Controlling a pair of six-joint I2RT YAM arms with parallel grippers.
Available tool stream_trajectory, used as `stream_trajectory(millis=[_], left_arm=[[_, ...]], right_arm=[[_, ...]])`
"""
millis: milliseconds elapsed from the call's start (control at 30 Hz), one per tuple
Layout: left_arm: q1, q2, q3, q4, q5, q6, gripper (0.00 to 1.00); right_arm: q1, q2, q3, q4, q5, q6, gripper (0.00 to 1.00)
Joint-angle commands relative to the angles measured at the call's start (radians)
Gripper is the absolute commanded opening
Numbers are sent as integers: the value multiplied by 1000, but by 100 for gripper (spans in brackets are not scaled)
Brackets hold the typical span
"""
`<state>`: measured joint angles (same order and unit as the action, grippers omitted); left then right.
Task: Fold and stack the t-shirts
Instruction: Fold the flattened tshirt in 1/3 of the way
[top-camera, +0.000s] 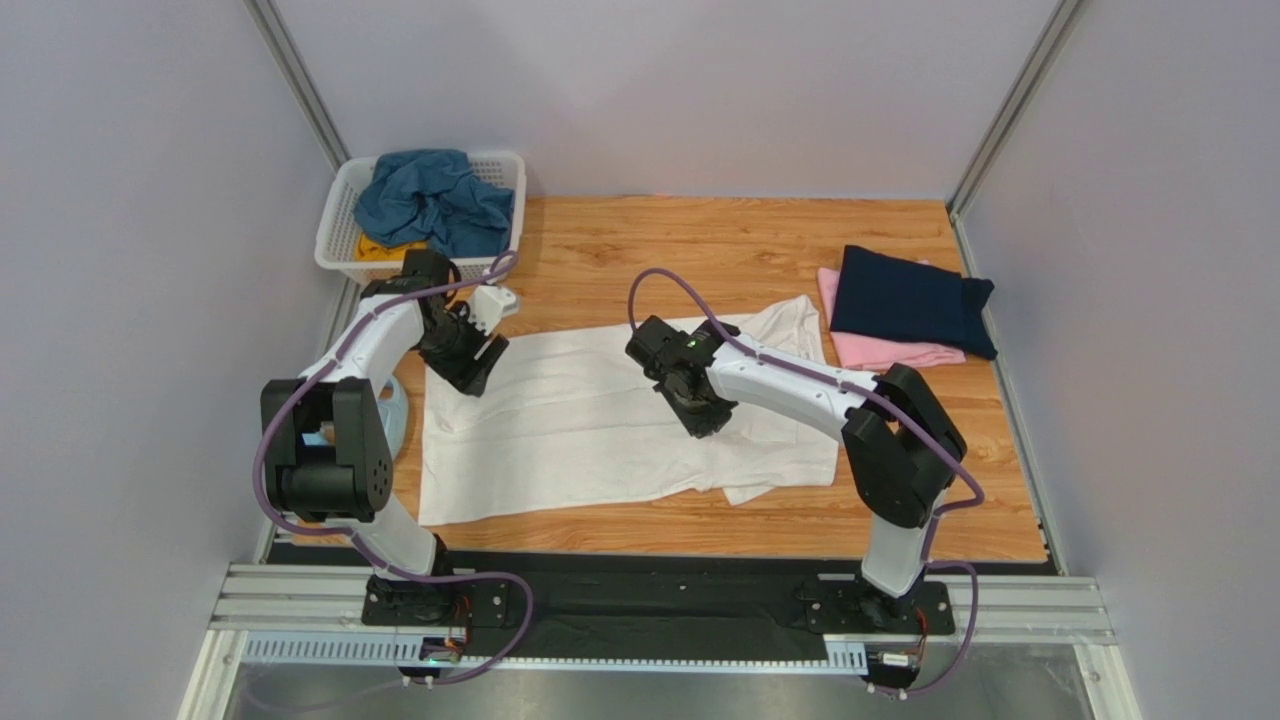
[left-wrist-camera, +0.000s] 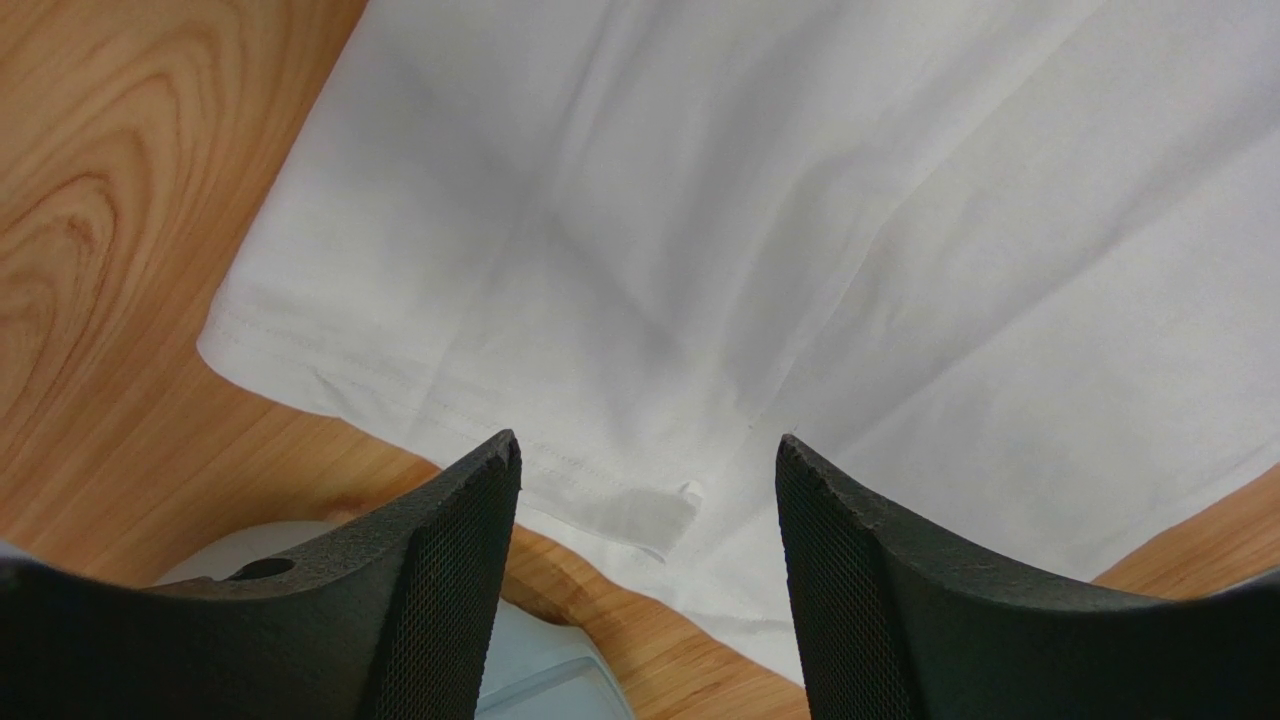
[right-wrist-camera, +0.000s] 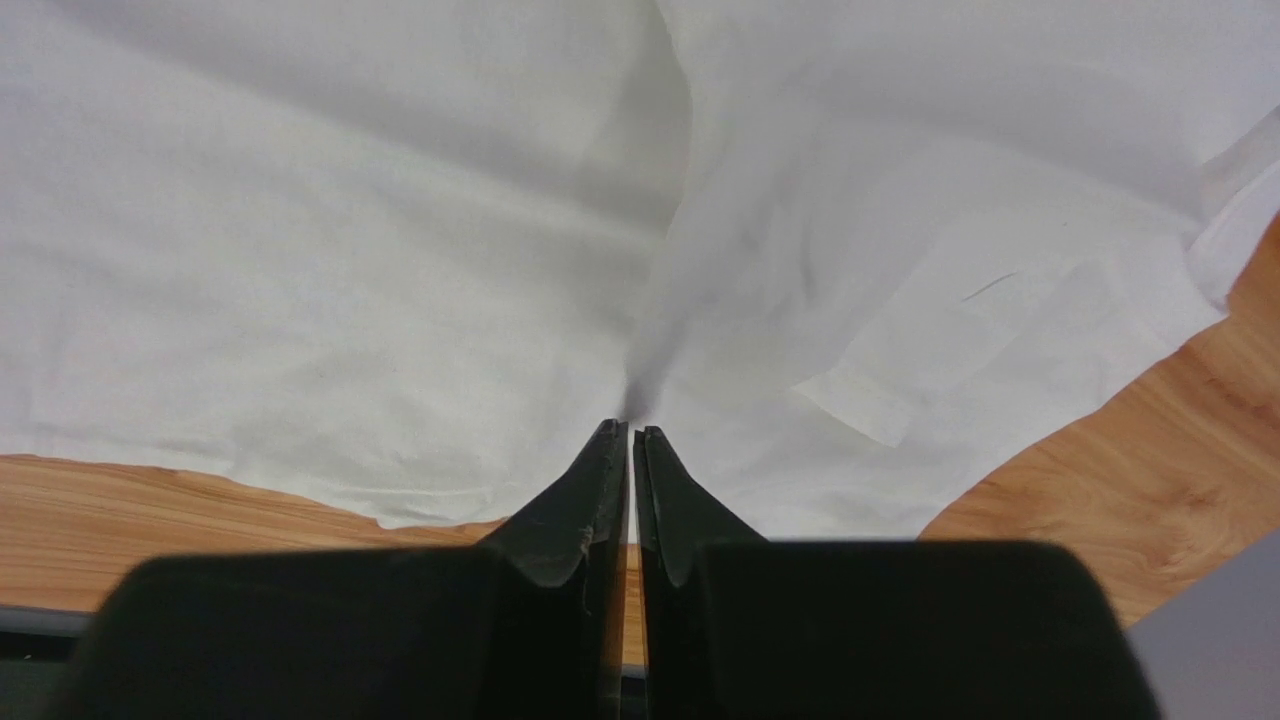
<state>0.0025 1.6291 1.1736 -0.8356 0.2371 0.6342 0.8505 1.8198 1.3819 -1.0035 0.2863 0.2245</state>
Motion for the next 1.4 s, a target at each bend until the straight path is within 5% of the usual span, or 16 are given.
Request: stream_trajectory(millis=[0, 167, 400, 633, 967, 1367], left_arm=[[1, -20, 8, 3, 2, 13, 70], [2, -23, 11, -5, 4, 13, 70], [2, -31, 0, -8, -7, 24, 70], [1, -32, -11, -7, -19, 38, 71], [50, 93, 89, -16, 47, 2, 71], [54, 153, 140, -31, 65, -5, 71]], right_arm=[[7, -5, -37, 3, -64, 18, 25], [-34, 13, 15, -7, 1, 24, 48], [-296, 26, 172, 95, 28, 125, 45], [-605, 271, 402, 134, -270, 213, 42], [-692, 478, 578, 120, -443, 256, 42], [-737, 645, 778, -9, -154, 168, 42]])
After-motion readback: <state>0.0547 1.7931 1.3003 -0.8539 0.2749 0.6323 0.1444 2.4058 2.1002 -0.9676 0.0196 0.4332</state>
